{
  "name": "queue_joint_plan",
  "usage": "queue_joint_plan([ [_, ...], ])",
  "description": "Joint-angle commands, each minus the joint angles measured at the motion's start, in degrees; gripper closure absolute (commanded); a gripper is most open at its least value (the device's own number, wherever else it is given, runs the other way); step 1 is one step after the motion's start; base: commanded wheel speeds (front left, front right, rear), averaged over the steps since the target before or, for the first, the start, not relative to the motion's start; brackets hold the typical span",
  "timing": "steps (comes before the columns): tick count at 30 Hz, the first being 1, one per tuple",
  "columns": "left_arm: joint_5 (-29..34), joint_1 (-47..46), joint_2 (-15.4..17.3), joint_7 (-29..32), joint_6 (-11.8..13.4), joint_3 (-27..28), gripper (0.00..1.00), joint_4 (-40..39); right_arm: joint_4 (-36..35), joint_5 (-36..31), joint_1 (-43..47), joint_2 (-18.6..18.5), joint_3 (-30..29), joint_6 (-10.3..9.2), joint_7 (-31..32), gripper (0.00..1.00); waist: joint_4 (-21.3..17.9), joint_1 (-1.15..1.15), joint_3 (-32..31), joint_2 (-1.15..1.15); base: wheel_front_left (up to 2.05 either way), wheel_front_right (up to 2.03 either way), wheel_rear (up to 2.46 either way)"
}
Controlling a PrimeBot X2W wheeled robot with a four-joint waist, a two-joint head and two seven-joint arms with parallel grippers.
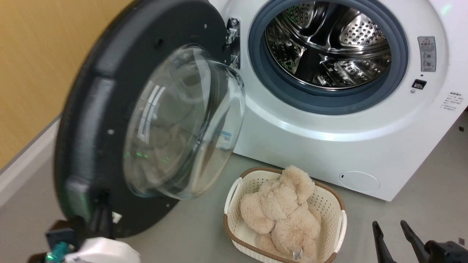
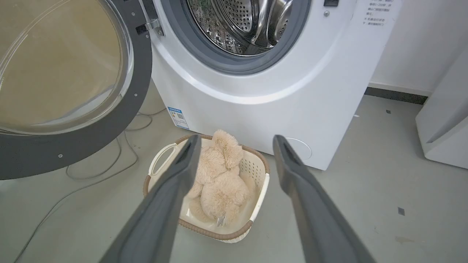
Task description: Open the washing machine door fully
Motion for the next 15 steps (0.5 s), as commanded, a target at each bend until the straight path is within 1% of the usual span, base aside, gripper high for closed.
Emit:
queue_joint_plan([
  [1, -0.3, -1.0, 0.4, -0.4, -0.2, 0.5, 1.00, 0.6, -0.4, -0.3, -0.5, 0.1, 0.0, 0.05, 0.1, 0.00, -0.1, 0.00, 0.2, 0.00, 0.00, 0.00, 0.00],
  [2, -1.6, -2.2, 0.7, -1.2, -1.5, 2.6, 1.00, 3.2, -1.2, -0.5, -0.6, 0.1, 0.0, 0.05, 0.4, 0.00, -0.4, 0.00, 0.7, 0.00, 0.00, 0.00, 0.00],
  [8, -5.1, -6.9, 1.6, -2.9, -6.3, 8.2, 1.00, 13.2, -2.9, -1.0, -1.1, 0.1, -0.1, 0.05, 1.3, 0.00, -1.1, 0.00, 2.1, 0.00, 0.00, 0.00, 0.00],
  [9, -5.1, -6.9, 1.6, -2.9, -6.3, 8.2, 1.00, 13.2, -2.9, -1.0, -1.1, 0.1, -0.1, 0.05, 1.3, 0.00, -1.1, 0.00, 2.1, 0.00, 0.00, 0.00, 0.00],
  [10, -5.5, -8.7, 1.6, -3.2, -7.7, 9.7, 1.00, 16.4, -3.2, -1.1, -1.2, 0.1, -0.1, 0.05, 1.4, 0.00, -1.3, 0.00, 2.5, 0.00, 0.00, 0.00, 0.00],
  [11, -5.7, -9.6, 1.5, -3.3, -8.4, 10.5, 1.00, 17.9, -3.4, -1.2, -1.3, 0.1, 0.0, 0.05, 1.5, 0.00, -1.5, 0.00, 2.7, 0.00, 0.00, 0.00, 0.00],
  [12, -5.7, -10.5, 1.4, -3.4, -9.1, 11.2, 1.00, 19.5, -3.4, -1.2, -1.4, 0.1, -0.1, 0.05, 1.6, 0.00, -1.6, 0.00, 2.9, 0.00, 0.00, 0.00, 0.00],
  [13, -5.7, -10.5, 1.4, -3.4, -9.1, 11.2, 1.00, 19.5, -3.4, -1.2, -1.4, 0.1, -0.1, 0.05, 1.6, 0.00, -1.6, 0.00, 2.9, 0.00, 0.00, 0.00, 0.00],
  [15, -5.5, -12.0, 1.2, -3.6, -10.5, 12.4, 1.00, 22.3, -3.5, -1.2, -1.7, 0.1, 0.0, 0.05, 1.7, 0.00, -1.9, 0.00, 3.2, 0.00, 0.00, 0.00, 0.00],
])
